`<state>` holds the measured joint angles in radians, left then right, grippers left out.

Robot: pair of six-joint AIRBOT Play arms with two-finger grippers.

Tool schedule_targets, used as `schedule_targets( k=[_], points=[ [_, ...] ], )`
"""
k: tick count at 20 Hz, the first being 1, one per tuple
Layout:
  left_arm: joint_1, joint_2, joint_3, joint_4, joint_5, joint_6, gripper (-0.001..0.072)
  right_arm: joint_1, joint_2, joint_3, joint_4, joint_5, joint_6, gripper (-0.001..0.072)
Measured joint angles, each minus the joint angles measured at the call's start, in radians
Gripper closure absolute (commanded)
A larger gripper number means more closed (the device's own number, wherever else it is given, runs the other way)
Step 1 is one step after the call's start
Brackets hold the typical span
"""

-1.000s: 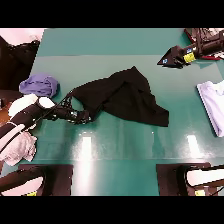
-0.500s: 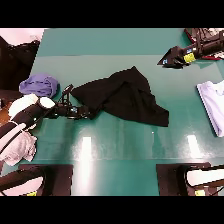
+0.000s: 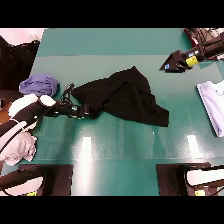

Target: Fold the shirts.

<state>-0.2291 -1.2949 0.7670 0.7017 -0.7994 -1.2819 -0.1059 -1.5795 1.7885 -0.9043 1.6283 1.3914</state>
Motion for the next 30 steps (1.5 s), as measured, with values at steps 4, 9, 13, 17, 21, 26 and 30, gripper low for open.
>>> schedule_targets(
  k=[4, 9, 13, 17, 21, 26, 30],
  points=[
    [0.000, 0.092, 0.096, 0.103, -0.089, 0.000, 0.0685, -0.054, 0.120, -0.199, -0.127, 0.015, -0.005, 0.0274],
    [0.000, 0.174, 0.162, 0.160, -0.152, 0.000, 0.0685, -0.136, 0.323, -0.644, -0.224, -0.095, -0.019, 0.0273],
    [0.000, 0.190, 0.174, 0.174, -0.180, -0.013, 0.0684, -0.176, 0.416, -0.927, -0.224, -0.221, -0.054, 0.0273],
    [0.000, 0.194, 0.178, 0.177, -0.205, -0.025, 0.0684, -0.188, 0.435, -1.067, -0.200, -0.337, -0.076, 0.0273],
    [0.000, 0.195, 0.178, 0.179, -0.234, -0.029, 0.0684, -0.183, 0.402, -1.107, -0.143, -0.423, -0.090, 0.0274],
    [0.000, 0.195, 0.178, 0.180, -0.259, -0.029, 0.0684, -0.130, 0.369, -1.120, -0.094, -0.504, -0.101, 0.0662],
    [0.000, 0.199, 0.184, 0.180, -0.275, -0.034, 0.0685, -0.117, 0.422, -1.116, -0.098, -0.566, -0.103, 0.0691]
  ],
)
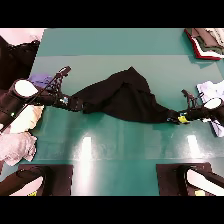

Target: Fold the shirts.

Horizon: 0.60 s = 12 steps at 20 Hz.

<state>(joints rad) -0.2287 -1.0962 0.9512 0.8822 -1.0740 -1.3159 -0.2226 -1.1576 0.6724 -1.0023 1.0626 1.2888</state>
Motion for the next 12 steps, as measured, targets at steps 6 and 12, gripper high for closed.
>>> schedule_targets(
  k=[6, 12],
  points=[
    [0.052, 0.055, 0.242, 0.001, -0.024, -0.018, 0.0685, -0.015, 0.187, 0.249, 0.013, 0.013, 0.003, 0.0692],
    [0.091, 0.106, 0.791, 0.045, -0.042, -0.021, 0.0685, -0.018, 0.286, 0.792, 0.008, 0.007, 0.032, 0.0693]
  ],
)
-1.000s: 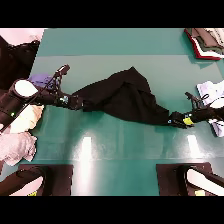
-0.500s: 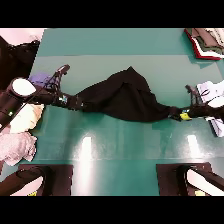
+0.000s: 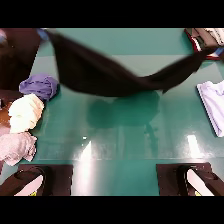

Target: Fold the shirts.

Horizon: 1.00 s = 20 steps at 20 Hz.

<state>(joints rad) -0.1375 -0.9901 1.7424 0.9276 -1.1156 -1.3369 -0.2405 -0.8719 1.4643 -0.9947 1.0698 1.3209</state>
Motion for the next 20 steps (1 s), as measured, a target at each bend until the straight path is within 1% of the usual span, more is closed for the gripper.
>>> schedule_targets(
  k=[3, 6, 8, 10, 12, 13, 15, 17, 20],
  points=[
    [0.004, 0.011, 0.233, 0.042, -0.007, -0.002, 0.0685, 0.000, -0.017, 0.299, -0.034, 0.046, 0.030, 0.0693],
    [0.006, 0.045, 0.342, 0.069, 0.006, -0.015, 0.0685, 0.000, -0.048, 0.538, -0.116, 0.112, 0.075, 0.0693],
    [0.006, 0.072, 0.372, 0.077, 0.022, -0.020, 0.0685, 0.000, -0.047, 0.616, -0.196, 0.135, 0.112, 0.0694],
    [0.006, 0.091, 0.383, 0.084, 0.023, -0.023, 0.0685, 0.000, -0.023, 0.614, -0.286, 0.139, 0.152, 0.0695],
    [0.006, 0.098, 0.362, 0.131, 0.000, -0.046, 0.0685, 0.000, 0.000, 0.573, -0.366, 0.139, 0.188, 0.0696],
    [0.006, 0.100, 0.331, 0.174, -0.016, -0.065, 0.0685, 0.000, 0.001, 0.558, -0.391, 0.142, 0.198, 0.0696],
    [0.006, 0.100, 0.233, 0.285, -0.056, -0.109, 0.0685, 0.000, -0.041, 0.563, -0.423, 0.196, 0.214, 0.0696],
    [0.006, 0.088, 0.113, 0.390, -0.084, -0.149, 0.0685, 0.000, -0.131, 0.602, -0.439, 0.308, 0.223, 0.0696],
    [0.006, 0.039, -0.071, 0.467, -0.097, -0.182, 0.0685, 0.000, -0.288, 0.601, -0.441, 0.488, 0.230, 0.0696]
  ],
)
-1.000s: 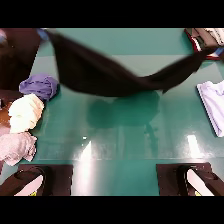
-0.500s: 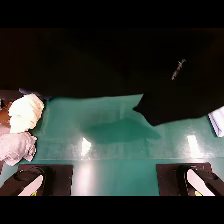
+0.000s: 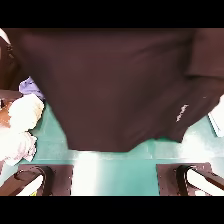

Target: Fold the shirts.

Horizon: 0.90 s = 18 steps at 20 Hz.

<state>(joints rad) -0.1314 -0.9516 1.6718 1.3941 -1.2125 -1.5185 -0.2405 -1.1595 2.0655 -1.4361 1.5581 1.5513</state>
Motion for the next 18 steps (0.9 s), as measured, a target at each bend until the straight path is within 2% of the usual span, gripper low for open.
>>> schedule_targets(
  k=[3, 5, 12, 15, 18],
  points=[
    [0.000, -0.078, -0.161, 0.036, 0.060, -0.013, 0.0685, 0.008, -0.131, -0.096, 0.027, 0.070, 0.002, 0.0696],
    [0.000, -0.139, -0.229, 0.048, 0.143, -0.018, 0.0685, 0.024, -0.202, -0.164, 0.039, 0.046, -0.002, 0.0696],
    [0.000, -0.356, -0.299, 0.058, 0.511, -0.022, 0.0685, 0.095, -0.381, -0.287, 0.051, -0.332, -0.014, 0.0696],
    [0.001, -0.417, -0.303, 0.060, 0.637, -0.023, 0.0685, 0.113, -0.432, -0.297, 0.052, -0.479, -0.016, 0.0696],
    [0.019, -0.459, -0.304, 0.064, 0.717, -0.026, 0.0685, 0.116, -0.470, -0.301, 0.053, -0.566, -0.016, 0.0696]
  ],
)
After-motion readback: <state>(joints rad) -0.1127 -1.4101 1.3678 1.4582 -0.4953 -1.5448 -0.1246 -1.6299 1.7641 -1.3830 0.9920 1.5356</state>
